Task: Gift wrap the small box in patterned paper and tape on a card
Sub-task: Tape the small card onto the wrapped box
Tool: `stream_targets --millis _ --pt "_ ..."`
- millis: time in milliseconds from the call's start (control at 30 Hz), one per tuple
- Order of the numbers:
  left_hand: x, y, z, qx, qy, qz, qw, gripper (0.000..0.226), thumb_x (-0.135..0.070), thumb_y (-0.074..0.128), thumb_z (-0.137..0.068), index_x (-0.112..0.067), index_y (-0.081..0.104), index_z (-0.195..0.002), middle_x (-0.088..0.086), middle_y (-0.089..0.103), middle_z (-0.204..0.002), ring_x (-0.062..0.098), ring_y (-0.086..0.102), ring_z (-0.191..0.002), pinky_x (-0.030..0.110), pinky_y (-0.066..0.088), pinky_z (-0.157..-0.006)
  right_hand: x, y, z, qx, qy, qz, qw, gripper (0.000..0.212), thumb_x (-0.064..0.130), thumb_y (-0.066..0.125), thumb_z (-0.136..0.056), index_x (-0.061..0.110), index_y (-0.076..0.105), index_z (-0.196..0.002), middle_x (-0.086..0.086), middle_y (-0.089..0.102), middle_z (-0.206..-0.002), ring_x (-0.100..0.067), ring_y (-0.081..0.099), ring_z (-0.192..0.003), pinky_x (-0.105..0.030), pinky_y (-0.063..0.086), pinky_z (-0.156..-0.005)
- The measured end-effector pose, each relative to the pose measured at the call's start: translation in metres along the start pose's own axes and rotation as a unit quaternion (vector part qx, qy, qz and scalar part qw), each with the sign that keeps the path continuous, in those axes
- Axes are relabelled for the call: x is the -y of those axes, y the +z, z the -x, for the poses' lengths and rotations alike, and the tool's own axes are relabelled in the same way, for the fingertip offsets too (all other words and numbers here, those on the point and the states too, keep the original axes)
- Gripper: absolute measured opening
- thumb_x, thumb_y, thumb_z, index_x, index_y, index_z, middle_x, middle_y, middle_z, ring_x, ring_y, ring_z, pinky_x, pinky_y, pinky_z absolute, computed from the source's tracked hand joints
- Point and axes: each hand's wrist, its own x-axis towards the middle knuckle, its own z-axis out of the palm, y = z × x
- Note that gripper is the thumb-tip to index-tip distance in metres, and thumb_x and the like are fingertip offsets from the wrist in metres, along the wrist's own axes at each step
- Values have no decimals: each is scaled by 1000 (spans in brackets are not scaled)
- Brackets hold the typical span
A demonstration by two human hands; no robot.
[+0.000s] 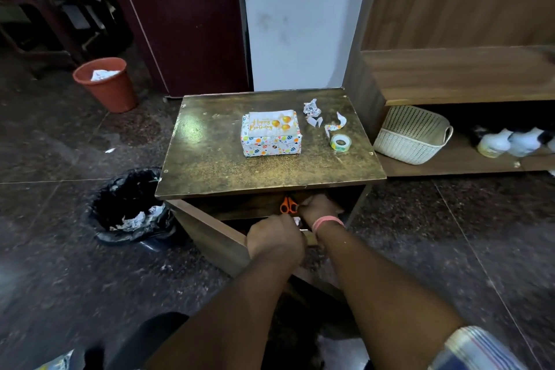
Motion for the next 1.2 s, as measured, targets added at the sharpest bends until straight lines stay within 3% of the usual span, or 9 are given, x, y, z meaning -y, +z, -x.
stream_targets --millis 233,333,400,500,667,833,967,1067,1200 --pt "-3 -3 3 -19 -12 17 1000 31 -28 52 -95 -15 71 -117 7 72 -120 27 69 -110 33 49 -82 11 -64 61 -166 -266 1 950 31 36 58 -87 12 59 -67 -1 60 -56 -25 58 -56 -37 45 -50" --pt "-3 -1 7 -27 -12 25 999 31 -30 54 -94 -14 72 -114 7 73 -117 28 70 -108 33 48 -80 44 -91 61 -274 -266 10 924 23 32 57 -92 21 52 -72 3 58 -65 -26 56 -62 -31 37 -54" --pt "-2 0 8 -34 -6 33 999 29 -32 53 -94 -16 73 -109 6 73 -113 28 70 -104 33 45 -76 52 -107 40 -318 -214 30 923 16 30 53 -95 20 64 -88 -6 64 -91 -31 61 -83 -35 46 -67" --pt "0 0 9 -37 -2 45 998 27 -34 52 -95 -17 72 -102 6 74 -107 29 71 -99 32 43 -72 36 -115 4 -238 -123 152 952 31 29 55 -94 18 66 -121 -19 52 -132 -42 53 -116 -42 45 -101" --pt "0 -1 7 -34 3 50 998 30 -36 52 -94 -16 72 -103 8 74 -110 31 70 -102 33 43 -73 21 -101 -5 -252 -112 206 939 34 19 57 -95 9 57 -128 -18 47 -140 -36 46 -125 -36 34 -106" --pt "0 -3 9 -36 -1 52 998 31 -37 52 -94 -15 72 -104 8 74 -111 30 70 -103 32 42 -73 21 -95 34 -225 -201 61 951 14 14 67 -84 11 65 -97 -13 57 -113 -29 56 -104 -30 44 -90" --pt "0 -4 12 -46 12 54 997 26 -34 54 -92 -18 71 -102 5 75 -108 28 72 -101 32 46 -73 5 -75 97 -71 -321 -48 943 19 17 79 -74 19 61 -81 2 53 -96 -9 56 -79 -17 44 -70" --pt "0 -4 13 -46 20 36 998 25 -30 54 -94 -18 69 -109 6 72 -115 28 70 -107 34 51 -81 -12 -70 94 11 -254 35 966 13 20 80 -74 17 68 -79 0 61 -92 -9 58 -74 -19 43 -66" --pt "-1 -4 11 -34 11 38 999 30 -36 51 -97 -17 70 -110 8 72 -114 30 70 -105 33 46 -76 -30 -46 58 15 -101 133 986 18 22 71 -81 6 70 -74 -15 73 -83 -29 69 -82 -30 51 -67"
